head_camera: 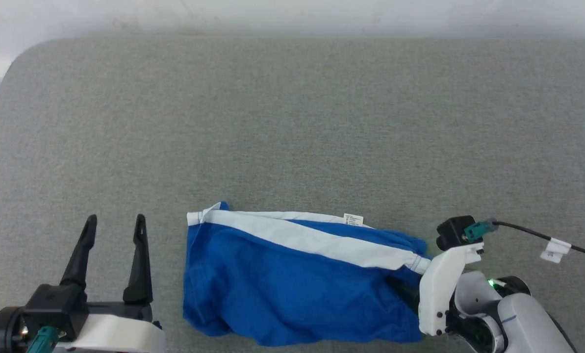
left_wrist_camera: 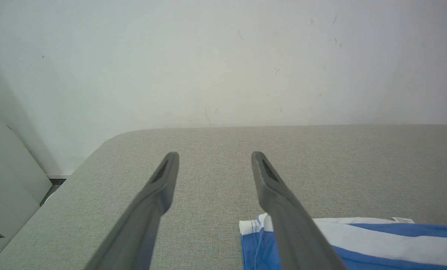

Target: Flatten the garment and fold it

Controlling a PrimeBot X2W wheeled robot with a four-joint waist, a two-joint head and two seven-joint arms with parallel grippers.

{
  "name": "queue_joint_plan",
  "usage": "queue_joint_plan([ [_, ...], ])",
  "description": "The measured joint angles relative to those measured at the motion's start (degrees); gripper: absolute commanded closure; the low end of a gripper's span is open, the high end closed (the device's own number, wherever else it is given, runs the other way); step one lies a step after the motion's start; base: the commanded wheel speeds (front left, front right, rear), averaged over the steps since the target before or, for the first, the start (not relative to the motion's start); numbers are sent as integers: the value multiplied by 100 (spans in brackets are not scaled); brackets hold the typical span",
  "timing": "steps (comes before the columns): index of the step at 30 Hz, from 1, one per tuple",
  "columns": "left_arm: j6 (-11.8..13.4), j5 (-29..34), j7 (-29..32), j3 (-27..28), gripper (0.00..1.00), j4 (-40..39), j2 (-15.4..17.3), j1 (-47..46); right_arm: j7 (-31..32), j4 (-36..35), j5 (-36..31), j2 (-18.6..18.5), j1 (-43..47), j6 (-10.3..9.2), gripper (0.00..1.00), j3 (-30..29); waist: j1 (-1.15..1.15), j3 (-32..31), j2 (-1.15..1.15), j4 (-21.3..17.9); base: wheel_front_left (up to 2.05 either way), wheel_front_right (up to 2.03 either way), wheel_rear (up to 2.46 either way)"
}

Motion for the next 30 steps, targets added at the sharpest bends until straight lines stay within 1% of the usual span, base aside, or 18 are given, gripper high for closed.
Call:
queue_joint_plan([
  [1, 0, 0, -1, -15, 0, 0, -13, -15, 62, 51, 53, -22, -37, 0, 9, 40, 0, 19, 0, 21, 0, 0, 0],
  [2, 0, 0, -20, -24, 0, 0, -25, -18, 100, 79, 91, -54, -66, -1, 65, 66, 0, 35, 0, 38, 0, 0, 0],
  [3, 0, 1, -38, -35, 0, 0, -34, -18, 116, 107, 135, -90, -83, -1, 100, 80, -1, 48, 0, 54, 0, 0, 0],
  [10, 3, 9, -44, -49, 0, 0, -58, -13, 149, 219, 400, -151, -183, 0, 100, 269, 0, 14, 0, 51, 0, 0, 0],
  [15, 13, 20, 4, -67, 0, -3, -46, -8, 142, 98, 582, -264, -205, 0, 100, 349, 0, -96, 0, 17, 0, 0, 0],
  [17, 59, 36, 18, -65, 0, -19, -26, 1, 160, -18, 601, -327, -213, 0, 100, 320, 0, -136, 0, -11, 0, 0, 0],
  [21, 111, 41, 60, -55, 0, -54, 7, 76, 276, -222, 630, -578, -225, 1, 100, 37, 0, -212, 0, -82, 0, 0, 0],
  [27, 160, 41, 94, -68, 0, -105, 10, 164, 527, -479, 622, -1028, -63, 0, 100, -713, 0, -312, 0, -174, 0, 0, 0],
  [30, 178, 41, 116, -78, 0, -118, 11, 223, 776, -706, 626, -1122, 56, 0, 100, -1013, 0, -357, 0, -219, 0, 0, 0],
])
